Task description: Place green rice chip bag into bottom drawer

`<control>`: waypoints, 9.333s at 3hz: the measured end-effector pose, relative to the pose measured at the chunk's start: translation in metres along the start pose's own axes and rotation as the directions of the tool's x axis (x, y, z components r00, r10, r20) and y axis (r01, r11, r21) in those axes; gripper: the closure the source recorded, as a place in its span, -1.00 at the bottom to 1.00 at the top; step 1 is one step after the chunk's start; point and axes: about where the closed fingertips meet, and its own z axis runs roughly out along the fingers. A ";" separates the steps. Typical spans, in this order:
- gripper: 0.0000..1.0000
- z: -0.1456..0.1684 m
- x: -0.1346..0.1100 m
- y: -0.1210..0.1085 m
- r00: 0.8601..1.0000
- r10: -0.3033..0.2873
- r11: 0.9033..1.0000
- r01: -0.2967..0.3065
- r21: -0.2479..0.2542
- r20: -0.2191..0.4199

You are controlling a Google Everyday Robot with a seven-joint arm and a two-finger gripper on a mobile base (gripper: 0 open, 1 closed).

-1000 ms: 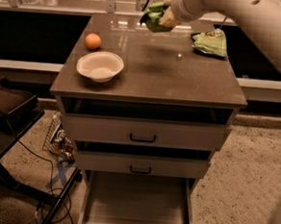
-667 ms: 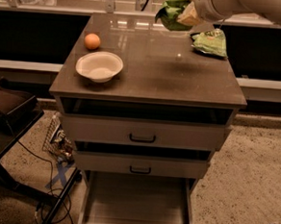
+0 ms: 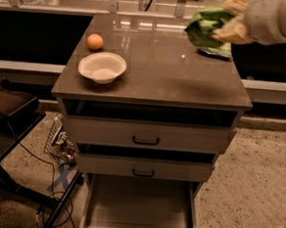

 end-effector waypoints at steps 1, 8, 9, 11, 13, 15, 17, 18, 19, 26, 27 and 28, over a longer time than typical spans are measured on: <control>1.00 -0.065 0.028 0.041 0.999 0.001 0.999 -0.003 -0.046 -0.033; 1.00 -0.091 0.164 0.281 0.942 0.327 0.763 -0.220 -0.607 0.070; 1.00 -0.090 0.160 0.355 0.871 0.450 0.667 -0.180 -0.723 0.198; 1.00 -0.051 0.167 0.382 0.860 0.479 0.630 -0.196 -0.752 0.176; 1.00 0.075 0.189 0.506 0.841 0.519 0.536 -0.183 -0.824 0.151; 1.00 0.200 0.233 0.630 0.823 0.567 0.522 -0.331 -0.786 0.029; 1.00 0.238 0.241 0.676 0.831 0.554 0.511 -0.386 -0.768 -0.049; 0.72 0.240 0.240 0.680 0.831 0.555 0.509 -0.388 -0.769 -0.052; 0.26 0.241 0.238 0.681 0.830 0.556 0.506 -0.386 -0.771 -0.051; -1.00 0.097 0.300 0.538 0.733 0.625 0.571 -0.664 -0.482 -0.268; -1.00 0.039 0.308 0.482 0.712 0.624 0.614 -0.702 -0.360 -0.322; -1.00 -0.005 0.295 0.444 0.698 0.614 0.662 -0.709 -0.242 -0.368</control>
Offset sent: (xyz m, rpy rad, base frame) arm -0.1936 -0.2109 -0.0926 0.0968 0.3627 -0.1462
